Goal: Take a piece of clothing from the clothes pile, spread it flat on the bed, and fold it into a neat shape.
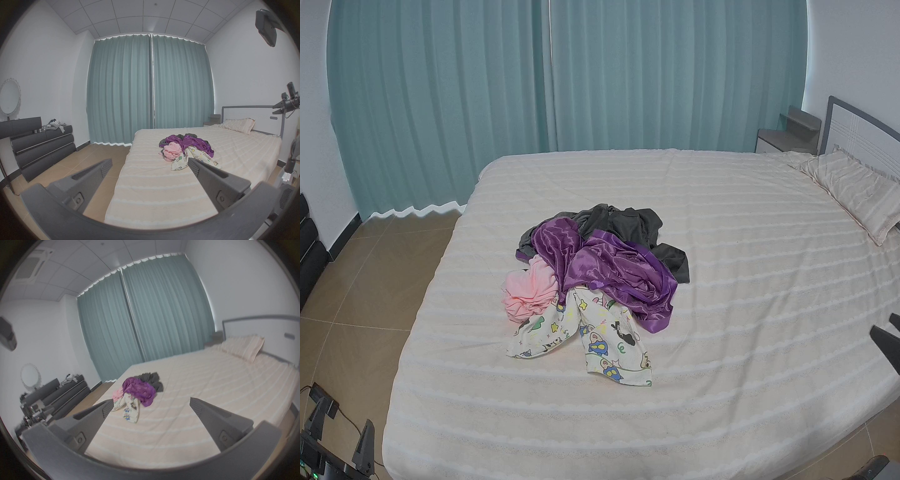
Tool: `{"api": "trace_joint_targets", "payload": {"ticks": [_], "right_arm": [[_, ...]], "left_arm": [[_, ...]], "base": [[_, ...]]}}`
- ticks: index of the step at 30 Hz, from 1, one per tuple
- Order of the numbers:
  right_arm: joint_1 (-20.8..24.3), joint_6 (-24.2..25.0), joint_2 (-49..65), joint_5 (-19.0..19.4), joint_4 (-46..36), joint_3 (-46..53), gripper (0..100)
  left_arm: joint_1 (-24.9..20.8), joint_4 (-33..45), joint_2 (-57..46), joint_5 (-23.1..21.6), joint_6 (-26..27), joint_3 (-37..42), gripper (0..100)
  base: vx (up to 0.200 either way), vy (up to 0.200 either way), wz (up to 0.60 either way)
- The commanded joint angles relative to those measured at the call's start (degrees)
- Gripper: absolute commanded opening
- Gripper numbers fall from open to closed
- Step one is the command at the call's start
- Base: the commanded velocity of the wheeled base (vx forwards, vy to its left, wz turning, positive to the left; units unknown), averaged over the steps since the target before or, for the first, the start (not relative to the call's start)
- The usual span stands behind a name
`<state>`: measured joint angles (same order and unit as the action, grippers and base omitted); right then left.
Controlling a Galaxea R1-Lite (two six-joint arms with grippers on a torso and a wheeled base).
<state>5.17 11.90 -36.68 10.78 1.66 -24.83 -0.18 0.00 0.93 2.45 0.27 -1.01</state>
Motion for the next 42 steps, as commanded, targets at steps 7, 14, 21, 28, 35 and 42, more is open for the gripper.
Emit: {"api": "trace_joint_targets", "payload": {"ticks": [7, 14, 21, 28, 35, 42], "right_arm": [[18.0, 21.8, -58.9, 4.3, 26.6, -6.3, 100], [21.1, 26.7, -73.0, -1.6, 28.0, -14.0, 100], [25.5, 33.6, -82.8, -6.4, 31.8, -20.8, 100], [27.5, 33.7, -91.5, -10.2, 31.9, -28.0, 100], [30.4, 33.7, -95.9, -10.4, 31.7, -32.1, 100], [32.4, 33.1, -98.8, -11.4, 31.1, -34.7, 100]], "left_arm": [[0.0, 0.0, -0.9, 0.0, 0.0, 1.0, 100], [0.0, 0.0, -0.9, 0.0, 0.0, 1.0, 100], [0.0, 0.0, -0.9, 0.0, 0.0, 1.0, 100], [0.0, 0.0, -0.9, 0.0, 0.0, 1.0, 100], [0.0, 0.0, -0.9, 0.0, 0.0, 1.0, 100], [0.0, 0.0, -0.9, 0.0, 0.0, 1.0, 100]], "base": [[0.0, 0.0, 0.0], [0.0, 0.0, 0.0], [0.0, 0.0, 0.0], [0.0, 0.0, 0.0], [0.0, 0.0, 0.0], [0.0, 0.0, 0.0]]}}
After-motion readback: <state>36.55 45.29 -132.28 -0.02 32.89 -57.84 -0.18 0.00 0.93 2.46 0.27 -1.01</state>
